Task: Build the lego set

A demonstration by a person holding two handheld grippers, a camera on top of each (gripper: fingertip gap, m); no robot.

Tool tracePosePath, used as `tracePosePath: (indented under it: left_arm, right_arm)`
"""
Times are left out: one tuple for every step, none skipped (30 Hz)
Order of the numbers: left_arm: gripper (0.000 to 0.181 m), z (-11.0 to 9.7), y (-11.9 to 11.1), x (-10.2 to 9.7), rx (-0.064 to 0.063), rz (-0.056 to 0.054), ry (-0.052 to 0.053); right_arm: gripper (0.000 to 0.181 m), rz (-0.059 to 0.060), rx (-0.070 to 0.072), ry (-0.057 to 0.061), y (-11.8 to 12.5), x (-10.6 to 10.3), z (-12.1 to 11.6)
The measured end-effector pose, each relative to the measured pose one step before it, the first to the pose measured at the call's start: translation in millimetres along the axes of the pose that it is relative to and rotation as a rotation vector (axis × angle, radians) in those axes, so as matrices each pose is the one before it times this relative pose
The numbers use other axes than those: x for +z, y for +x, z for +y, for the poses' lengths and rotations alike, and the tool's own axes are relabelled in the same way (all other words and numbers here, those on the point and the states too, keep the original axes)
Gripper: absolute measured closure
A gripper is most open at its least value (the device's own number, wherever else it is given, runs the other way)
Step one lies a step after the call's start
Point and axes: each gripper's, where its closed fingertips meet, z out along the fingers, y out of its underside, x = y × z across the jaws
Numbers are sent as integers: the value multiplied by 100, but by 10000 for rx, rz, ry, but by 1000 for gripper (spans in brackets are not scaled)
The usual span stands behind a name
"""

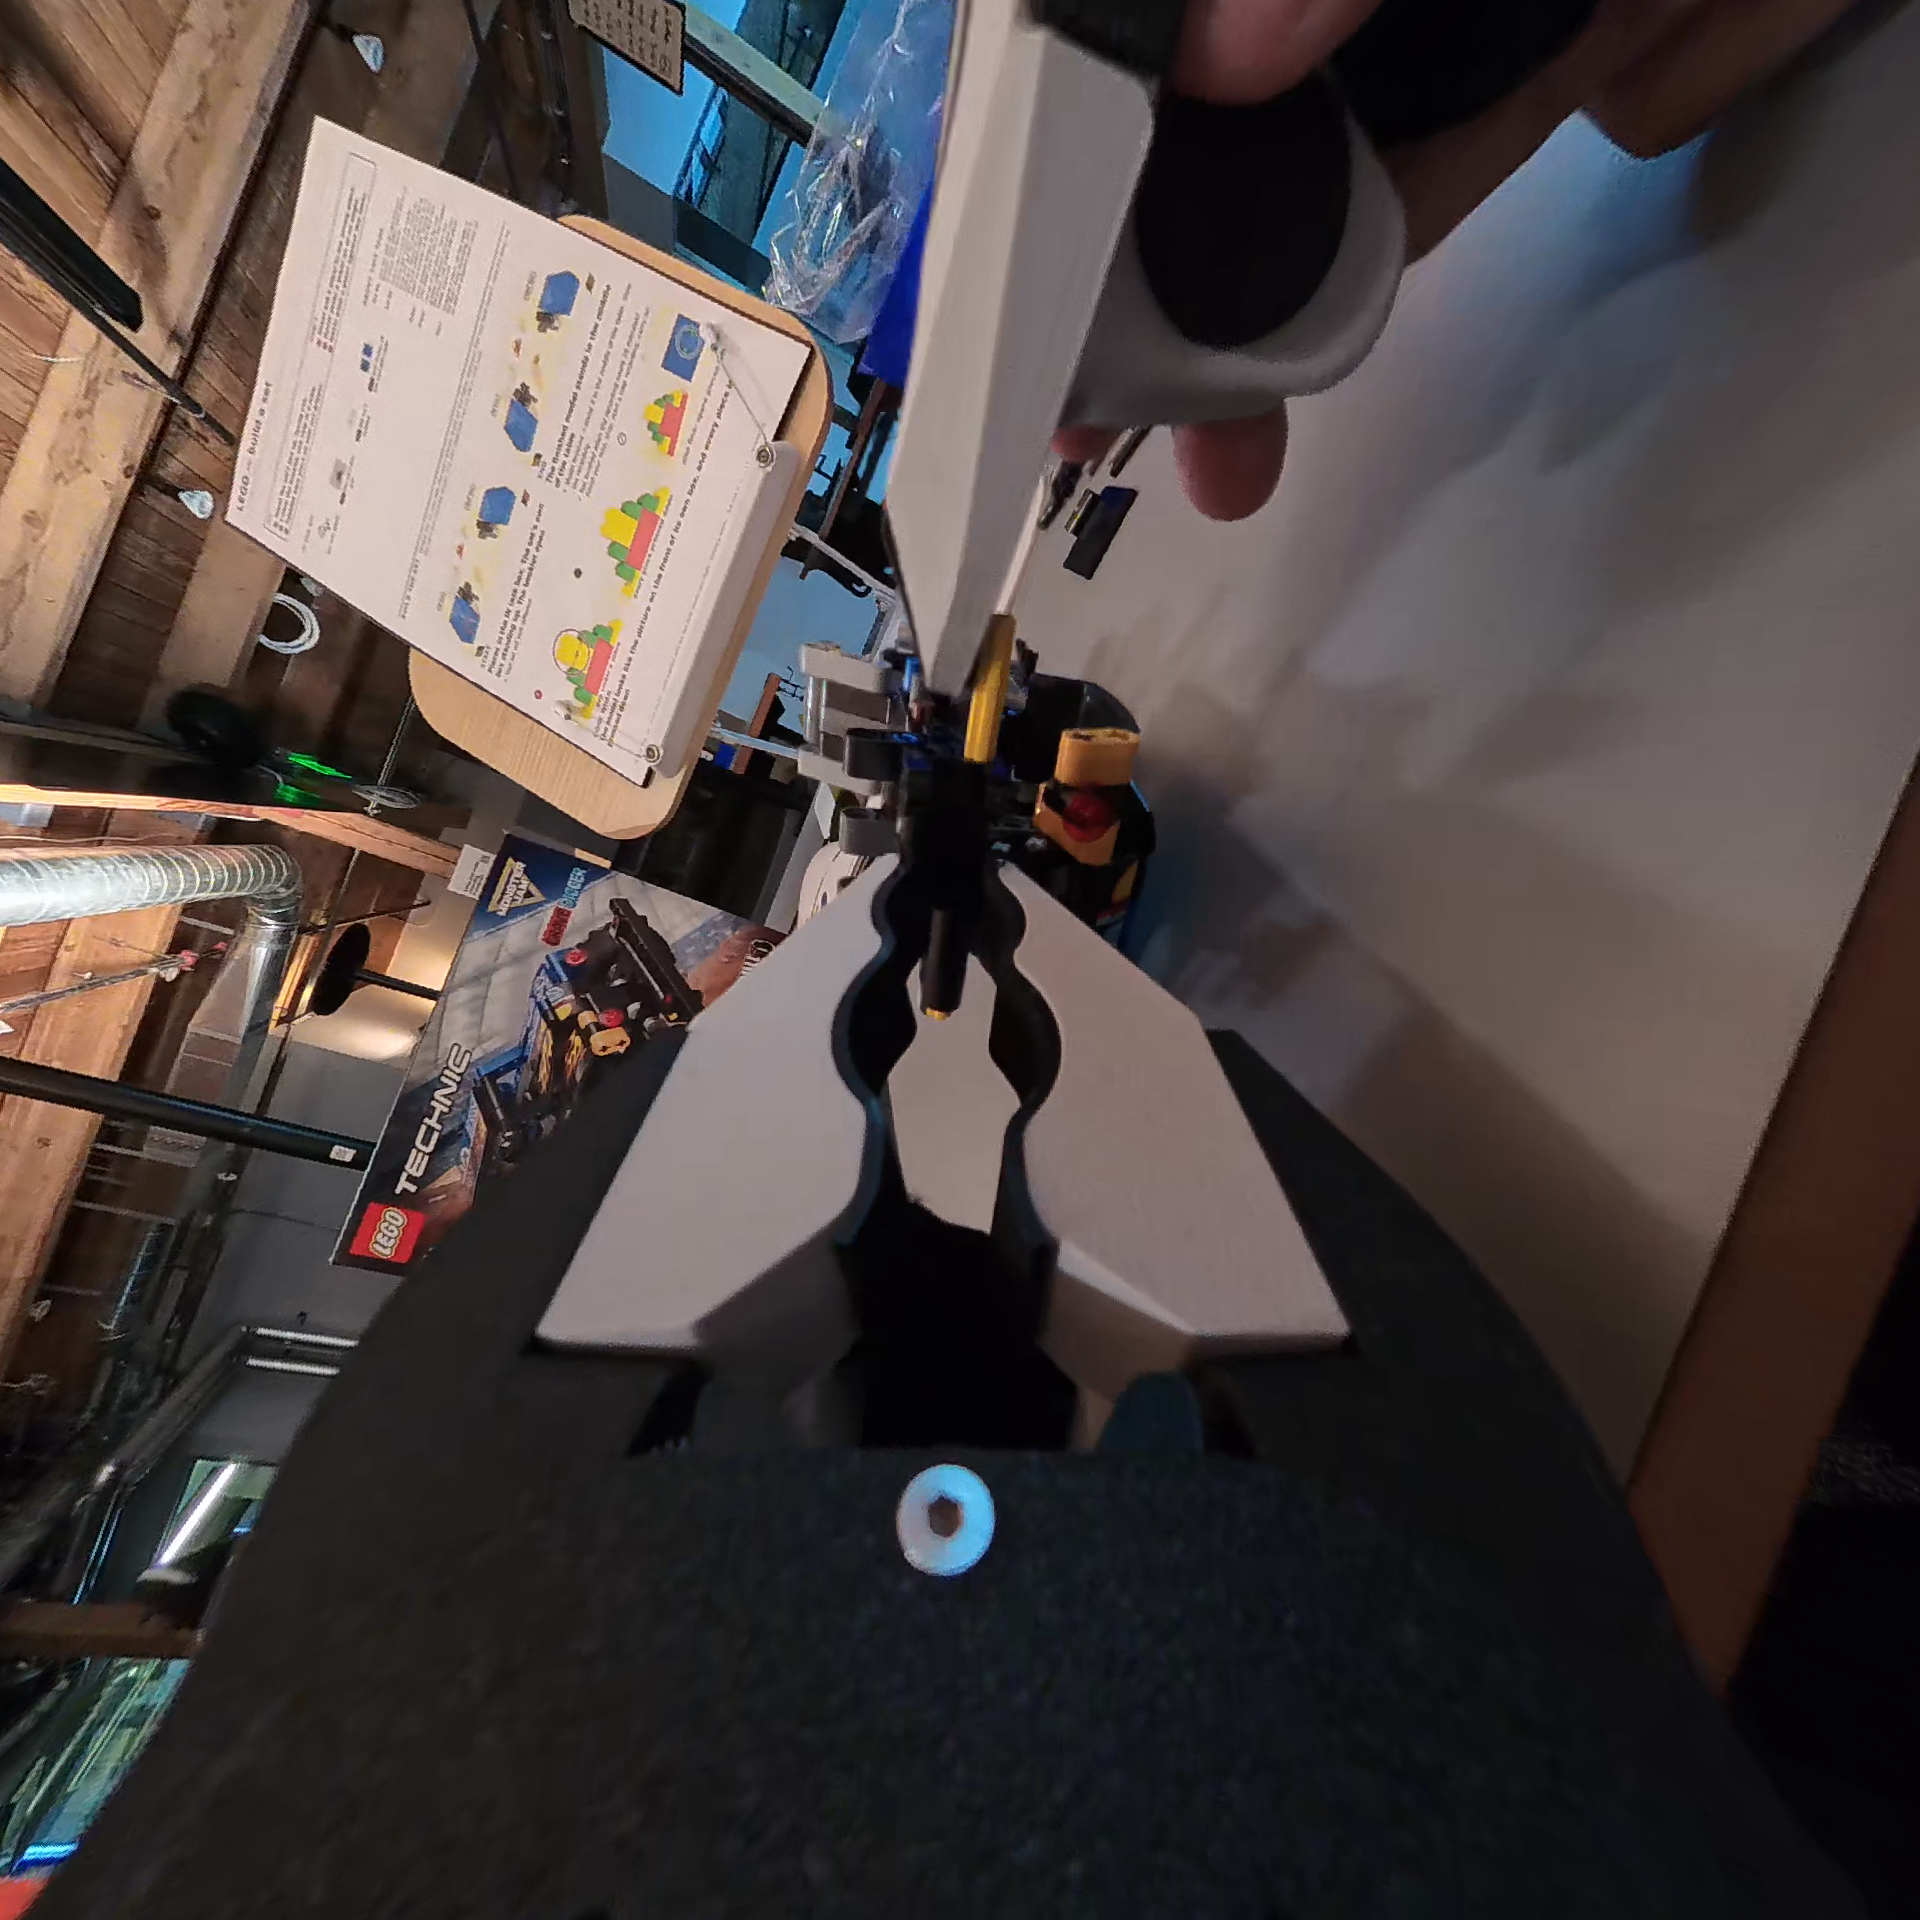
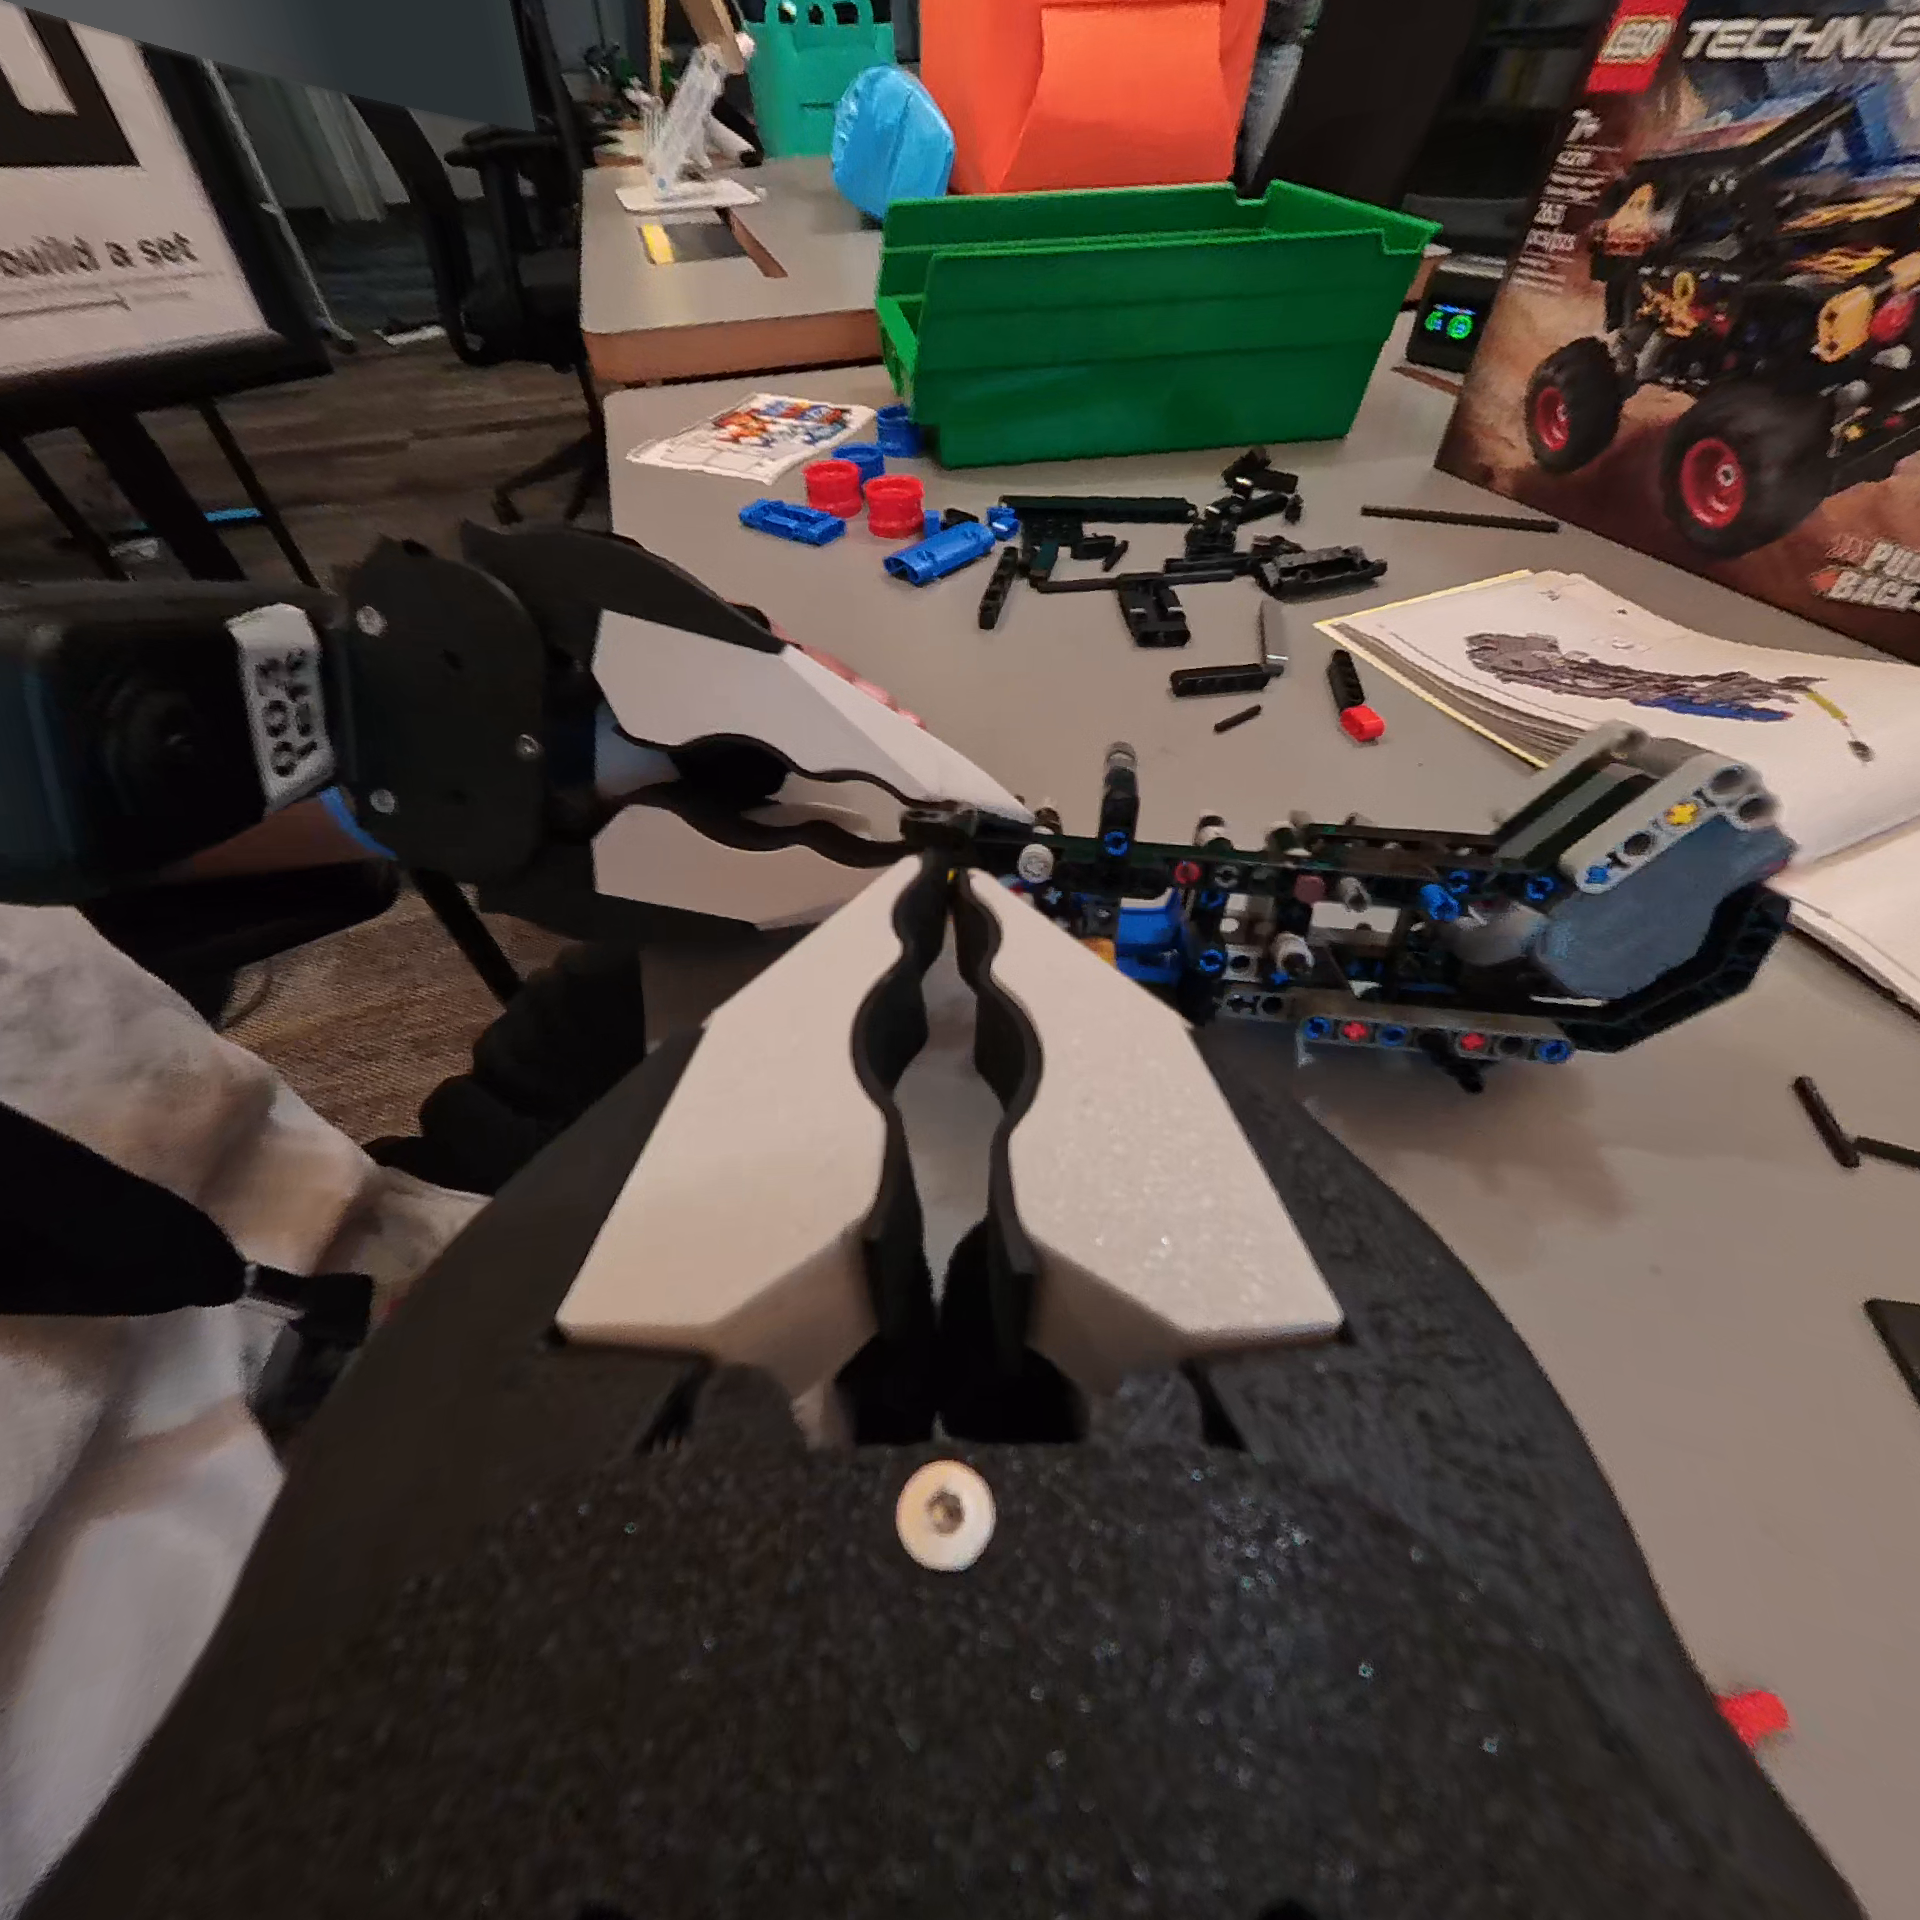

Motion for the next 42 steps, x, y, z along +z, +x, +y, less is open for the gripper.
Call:
tracePosePath:
  left_arm:
    - [174, -1, -4, 13, -12, -12, -8]
    - [174, 24, 44, 36, -21, 16, -20]
    - [174, -13, -27, -1, -43, 10, 14]
    - [174, 42, -46, -8, -47, -1, -3]
    - [174, 53, -43, -5, -53, -2, -12]
    - [174, 26, -64, -11, -61, -2, -3]
    - [174, 29, -68, -24, -57, -15, 4]
    - [174, 13, 2, 5, -26, 22, 4]
    - [174, -24, 28, -4, 9, 11, 10]
    - [174, -34, 53, -9, 60, 3, 16]
    - [174, -59, 95, -12, 110, 2, 25]
    - [174, -57, 74, -7, 116, -19, 18]
    - [174, -50, 90, -6, 108, -8, 18]
    - [174, -23, 40, -6, 77, -13, 4]
    - [174, 0, 16, -12, 28, -10, -4]
    - [174, -21, 1, 1, -1, 0, 16]
    - [174, -16, -12, -5, -17, 5, 9]
    - [174, -10, -25, -26, -4, -15, 7]
    - [174, -24, -28, -50, -1, -28, -6]
    - [175, -7, -34, -64, -23, -12, -2]
    - [175, 2, -50, -90, -57, 1, 15]
    - [175, -36, -92, -86, -53, -24, 14]
    - [175, -16, -32, -77, -3, -14, -3]
    - [175, -12, 41, -41, 94, -24, -24]
    - [175, -47, 28, -29, 131, -51, -5]
    - [175, -24, 21, -30, -1, 14, 5]
    - [175, -5, -3, -5, -90, 52, 9]
    - [174, 34, 11, 4, -12, 15, -34]
    - [175, 43, -3, -7, 101, -60, -40]
    - [175, 27, 29, -7, 96, -30, -26]
    - [175, 5, 50, -5, 5, 29, -6]
    - [175, 2, 0, 5, -5, 4, -6]
    - [175, 10, 33, -6, 49, -9, -10]
    - [175, 13, 77, 11, 74, 6, -26]
    - [175, 20, 60, 43, 57, 3, -36]
    - [175, 42, 44, 24, 27, 14, -37]
    - [175, 17, 23, 18, 14, 8, -17]
    - [175, 4, 33, 5, 22, 10, -8]
    - [175, -1, 29, 1, 14, 12, 0]
    - [175, -12, 9, 9, -13, 12, 1]
    - [175, 5, -20, 0, 7, -14, -11]
    - [175, 20, 23, -6, 30, -7, -12]
  right_arm:
    - [181, 214, -165, -104, 180, 9, 152]
    - [180, -6, -195, 22, -206, -89, -35]
    - [178, 84, -89, 37, -93, -120, -81]
    - [176, 51, -5, -46, -94, -87, -10]
    - [170, -123, 2, -180, -284, -23, 164]
    - [164, 8, -17, -171, -112, -1, 207]
    - [163, 131, -153, -88, 7, -26, 171]
    - [162, 187, -227, -85, 71, -13, 204]
    - [163, 210, -238, -60, 81, 23, 170]
    - [164, 165, -190, 20, 22, 23, 41]
    - [165, 77, -122, 84, -58, 10, -53]
    - [165, 52, -73, -26, -34, 52, 20]
    - [169, 100, -53, 6, 101, 26, -18]
    - [176, 68, -52, -40, 79, 22, 61]
    - [177, 44, -52, -22, 84, 26, 46]
    - [177, 8, 24, 58, 47, -40, -76]
    - [177, -25, 49, 19, 10, -11, -25]
    - [178, -43, 43, 21, -3, 5, -42]
    - [177, -19, 54, 48, 20, -15, -68]
    - [178, -56, 90, 24, -52, 16, -51]
    - [178, -118, 181, -8, -107, 37, -51]
    - [178, -114, 186, 49, -48, 14, -128]
    - [178, -112, 119, -69, -57, 17, 10]
    - [178, -41, -92, -160, -51, -27, 114]
    - [178, 27, -183, -110, -15, -65, 22]
    - [178, -24, -23, -43, -41, -2, 15]
    - [178, -71, 135, 30, -16, 12, -39]
    - [178, -24, 94, -11, 5, 40, 42]
    - [178, 19, -16, -38, -4, 45, 55]
    - [178, 10, 4, -44, -14, 20, 51]
    - [178, -24, 43, -35, -17, 24, 46]
    - [178, -24, 63, 25, 12, -5, -40]
    - [178, -55, 71, -9, -14, 26, 32]
    - [178, -38, 6, -55, -27, 21, 121]
    - [178, 6, 11, -11, 42, 9, 45]
    - [178, -18, 57, -40, 12, 61, 70]
    - [178, -37, 8, -27, -20, 36, 40]
    - [178, -18, -19, -26, 21, 7, 18]
    - [178, -3, -28, -20, -12, 24, 11]
    - [178, 25, -46, 2, 3, 1, -8]
    - [178, 12, 26, 9, 15, 21, -17]
    - [178, -24, 63, -3, -21, 43, 1]
